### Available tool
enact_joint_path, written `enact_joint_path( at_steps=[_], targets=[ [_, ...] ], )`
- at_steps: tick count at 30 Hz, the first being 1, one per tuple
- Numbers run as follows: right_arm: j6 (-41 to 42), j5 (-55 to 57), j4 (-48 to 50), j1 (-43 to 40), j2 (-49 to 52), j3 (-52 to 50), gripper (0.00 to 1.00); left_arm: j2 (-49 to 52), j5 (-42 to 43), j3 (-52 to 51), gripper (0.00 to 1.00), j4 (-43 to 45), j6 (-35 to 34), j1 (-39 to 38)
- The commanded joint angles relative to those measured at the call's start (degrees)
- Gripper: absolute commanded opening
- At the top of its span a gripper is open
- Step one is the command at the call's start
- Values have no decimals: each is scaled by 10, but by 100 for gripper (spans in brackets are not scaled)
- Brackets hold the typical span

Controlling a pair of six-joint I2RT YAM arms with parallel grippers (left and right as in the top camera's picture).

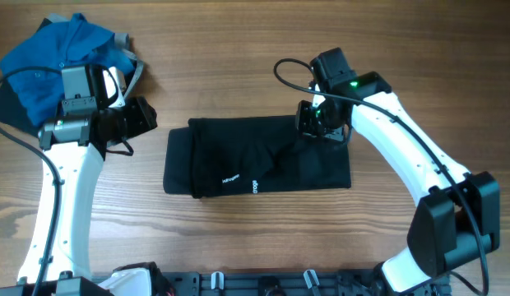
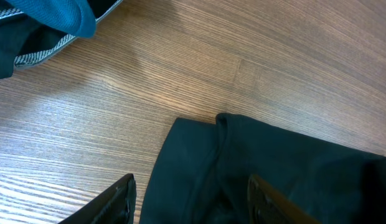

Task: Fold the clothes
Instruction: 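Release the right gripper and lift it above the folded shirt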

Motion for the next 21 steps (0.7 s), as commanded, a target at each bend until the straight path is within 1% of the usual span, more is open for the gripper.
enact_joint_path(
  at_steps=[1,3,5,6,8,9,10,13,15,16,17,18,19,20,21],
  targets=[
    [-1,-15,7,4,7,8,30,-8,7,8,57,2,9,5],
    [-36,-22,-2,3,-2,12,42,-8,7,8,58,2,9,5],
    [-58,7,-21,-8,-33,19,47,-8,7,8,60,2,9,5],
    [-61,32,-24,-17,-40,19,48,-8,7,8,60,3,9,5],
    [-62,78,-22,-37,-32,17,21,-7,7,8,60,4,10,5],
    [-62,96,-14,-40,-20,8,9,-7,7,8,60,4,9,5],
    [-62,103,-5,-40,-10,0,7,-7,7,8,60,4,9,5],
    [-61,103,19,-40,47,-15,4,-7,7,8,60,4,9,5],
    [-60,68,19,-40,89,-15,4,-7,7,8,60,4,9,5],
    [-54,63,18,-39,102,-15,4,-7,7,8,60,4,9,5],
    [-31,68,18,-39,119,-15,4,-7,7,8,60,4,9,5],
    [-35,54,31,-39,132,-15,4,-7,7,8,60,4,9,5],
    [-87,-18,64,-39,137,-15,4,-7,8,8,60,4,9,5],
    [-159,-109,99,-36,136,-15,4,-7,7,8,60,4,9,5],
    [-207,-191,129,-32,131,-14,4,-7,7,8,60,4,9,5]
  ],
)
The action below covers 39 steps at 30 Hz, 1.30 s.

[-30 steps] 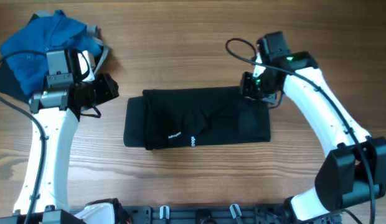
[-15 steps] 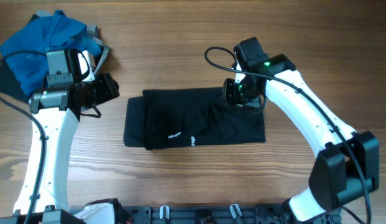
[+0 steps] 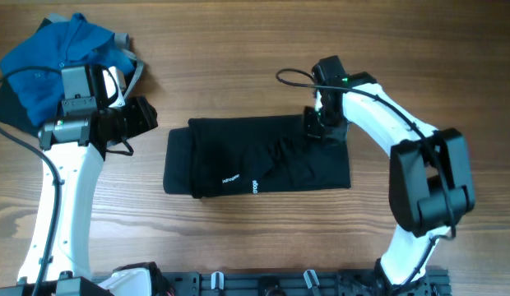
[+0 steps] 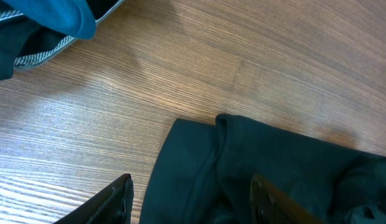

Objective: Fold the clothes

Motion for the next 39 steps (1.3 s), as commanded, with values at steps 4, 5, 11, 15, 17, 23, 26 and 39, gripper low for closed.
enact_joint_path(
  at_steps=[4,5,11,15,17,23,26,39],
  targets=[
    [-116,-195,102,17,-90,3,4,-7,7,8,60,0,9,5],
    [-104,-114,59,6,-120,3,7,-7,7,8,60,0,9,5],
    [-102,13,-89,-6,-89,-6,9,-7,7,8,60,-1,9,5],
    [-126,-8,-94,6,-30,-6,8,-7,7,8,60,-4,9,5],
    [-188,-70,-97,27,-19,-6,7,-7,7,8,60,-3,9,5],
    [-422,-221,-165,182,-27,21,4,-7,7,8,60,-3,9,5],
    [-209,73,-161,183,-52,40,4,-7,7,8,60,-3,9,5],
    [-152,-7,-95,-13,-53,-61,4,-7,7,8,61,0,9,5]
  ],
)
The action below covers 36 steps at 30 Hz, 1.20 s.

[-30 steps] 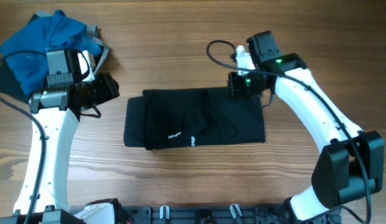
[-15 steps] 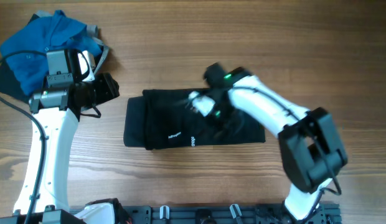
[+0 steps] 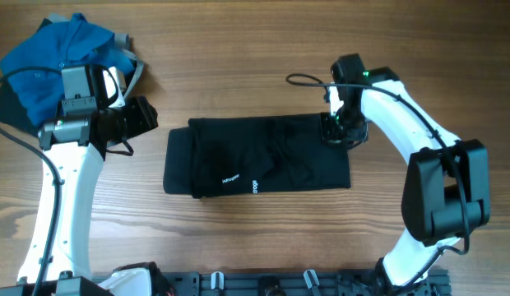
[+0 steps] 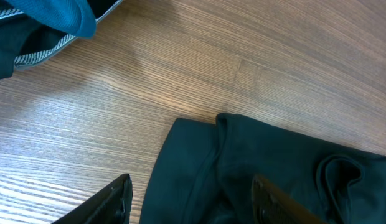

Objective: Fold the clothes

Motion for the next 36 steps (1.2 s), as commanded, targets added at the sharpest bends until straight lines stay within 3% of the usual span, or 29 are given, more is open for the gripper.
enact_joint_path(
  at_steps=[1,5,7,9,12,15,18,21,23,26,28,30,33,36],
  targets=[
    [-34,-70,34,36,-10,-62,4,-7,7,8,61,2,9,5],
    [-207,-214,46,120,-15,-72,4,-7,7,8,61,6,9,5],
    [-252,-187,41,179,-26,-72,4,-7,7,8,61,6,9,5],
    [-165,0,46,210,-55,-68,4,-7,7,8,62,6,9,5],
    [-56,125,47,191,-87,-58,4,-7,7,8,62,6,9,5],
    [16,99,63,124,-115,-54,4,-7,7,8,62,6,9,5],
    [20,-26,83,78,-87,-54,4,-7,7,8,62,6,9,5],
    [37,-262,125,90,-9,-54,4,-7,8,8,62,5,9,5],
    [75,-334,157,101,18,-54,4,-7,8,8,62,3,9,5],
    [70,-397,235,127,21,-53,4,-7,8,8,62,3,9,5],
    [17,-381,240,133,6,-36,4,-7,7,8,62,3,9,5],
    [22,-286,213,121,-16,-20,4,-7,7,8,62,3,9,5],
    [140,-149,194,67,-50,-3,4,-7,7,8,62,4,9,5],
    [230,-132,191,36,-34,-6,4,-7,7,8,62,6,9,5]
  ],
)
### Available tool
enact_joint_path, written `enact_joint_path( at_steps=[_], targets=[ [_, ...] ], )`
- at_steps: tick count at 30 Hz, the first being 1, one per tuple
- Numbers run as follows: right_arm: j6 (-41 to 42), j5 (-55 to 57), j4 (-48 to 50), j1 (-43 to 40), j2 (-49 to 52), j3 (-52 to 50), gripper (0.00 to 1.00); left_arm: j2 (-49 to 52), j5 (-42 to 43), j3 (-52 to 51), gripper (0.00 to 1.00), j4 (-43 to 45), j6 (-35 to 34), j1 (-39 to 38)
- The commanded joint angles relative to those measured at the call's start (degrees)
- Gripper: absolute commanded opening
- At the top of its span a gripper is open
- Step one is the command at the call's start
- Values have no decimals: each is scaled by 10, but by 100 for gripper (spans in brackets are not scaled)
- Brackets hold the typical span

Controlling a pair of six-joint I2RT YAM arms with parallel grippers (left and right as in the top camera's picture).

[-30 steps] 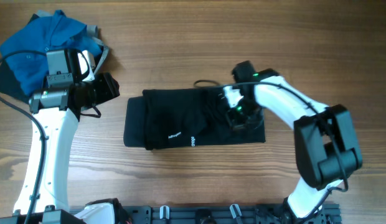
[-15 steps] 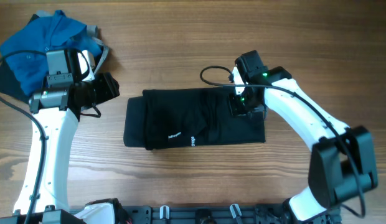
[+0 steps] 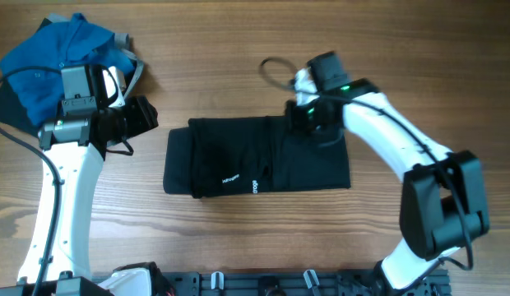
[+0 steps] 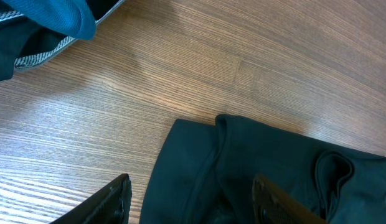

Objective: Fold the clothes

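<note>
A black garment (image 3: pixel 255 156) lies folded into a flat rectangle at the table's middle; its left end fills the lower part of the left wrist view (image 4: pixel 255 168), with a raised crease (image 4: pixel 333 171) at the right. My right gripper (image 3: pixel 309 120) is down on the garment's far edge, right of centre; its dark fingers blend into the cloth, so their state is hidden. My left gripper (image 3: pixel 145 120) (image 4: pixel 190 185) hangs open just off the garment's left end, holding nothing.
A heap of blue clothing (image 3: pixel 53 53) (image 4: pixel 56 15) with a grey-striped piece (image 3: pixel 132 70) and something dark beneath lies at the far left corner, behind my left arm. Bare wooden table (image 3: pixel 238 57) surrounds the black garment.
My right gripper has moved left along the garment's far edge, from near its right corner to right of centre. The crease in the cloth has shifted slightly. The left arm is unchanged.
My right gripper was on the far edge of the black garment, right of centre, and stayed there at the second moment with cloth bunched under it. Then it was near the right corner, and now it is back toward the centre. The left gripper has stayed open and still.
</note>
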Motion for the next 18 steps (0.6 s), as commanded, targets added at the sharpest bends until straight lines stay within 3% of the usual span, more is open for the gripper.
enact_joint_path(
  at_steps=[1,5,7,10,18],
  targets=[
    [111,57,-3,-7,17,5,4,-7,7,8,62,3,9,5],
    [155,39,31,39,87,5,4,-7,7,8,62,3,9,5],
    [118,-50,117,91,116,5,4,-7,8,8,62,3,9,5],
    [71,-50,153,134,112,10,4,-7,8,8,62,-1,9,5],
    [27,10,108,25,12,17,4,-7,7,8,62,-3,9,5]
  ],
)
